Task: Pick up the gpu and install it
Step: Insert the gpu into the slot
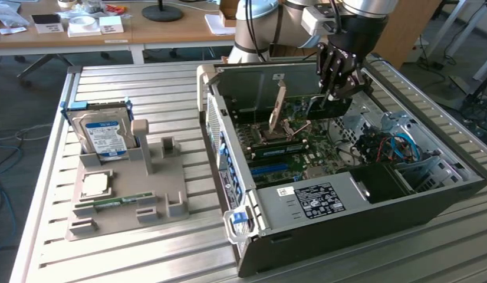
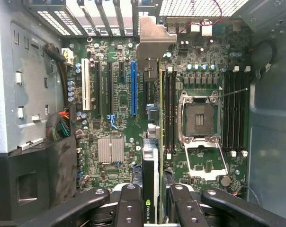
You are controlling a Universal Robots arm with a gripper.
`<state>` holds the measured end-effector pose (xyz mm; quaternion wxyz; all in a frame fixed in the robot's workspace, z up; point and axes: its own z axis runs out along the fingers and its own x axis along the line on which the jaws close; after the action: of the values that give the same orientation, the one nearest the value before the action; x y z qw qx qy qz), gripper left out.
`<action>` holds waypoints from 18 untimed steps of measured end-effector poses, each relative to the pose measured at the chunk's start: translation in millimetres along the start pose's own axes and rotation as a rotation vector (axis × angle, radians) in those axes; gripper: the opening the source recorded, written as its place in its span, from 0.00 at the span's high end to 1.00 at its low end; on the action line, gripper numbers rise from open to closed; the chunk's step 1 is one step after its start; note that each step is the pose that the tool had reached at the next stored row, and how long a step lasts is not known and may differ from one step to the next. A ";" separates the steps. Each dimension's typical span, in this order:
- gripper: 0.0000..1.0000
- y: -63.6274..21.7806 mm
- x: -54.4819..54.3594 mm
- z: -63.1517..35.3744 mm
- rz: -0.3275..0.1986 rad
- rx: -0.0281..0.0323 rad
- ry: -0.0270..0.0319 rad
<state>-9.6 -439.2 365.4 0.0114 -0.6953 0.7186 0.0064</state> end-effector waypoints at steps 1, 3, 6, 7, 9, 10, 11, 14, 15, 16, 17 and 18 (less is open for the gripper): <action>0.73 0.0 0.0 0.2 0.000 0.0000 -0.0001; 0.73 0.0 0.0 1.0 0.000 0.0000 -0.0003; 0.73 0.0 0.0 2.4 0.000 0.0000 -0.0001; 0.73 0.0 0.1 2.9 0.000 0.0000 0.0000; 0.73 0.0 0.1 3.8 0.000 0.0000 0.0000; 0.73 0.0 0.1 4.2 0.000 0.0000 0.0000; 0.73 0.0 0.1 4.5 0.000 -0.0001 0.0001; 0.73 0.0 0.1 4.6 0.000 -0.0001 0.0002; 0.73 0.0 0.1 4.6 0.000 0.0000 0.0001; 0.73 0.0 0.1 4.7 0.000 -0.0001 0.0000; 0.73 0.0 0.1 4.7 0.000 0.0000 0.0000; 0.73 0.0 0.1 4.7 0.000 0.0000 0.0000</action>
<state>-9.6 -439.2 360.7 0.0114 -0.6953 0.7186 0.0065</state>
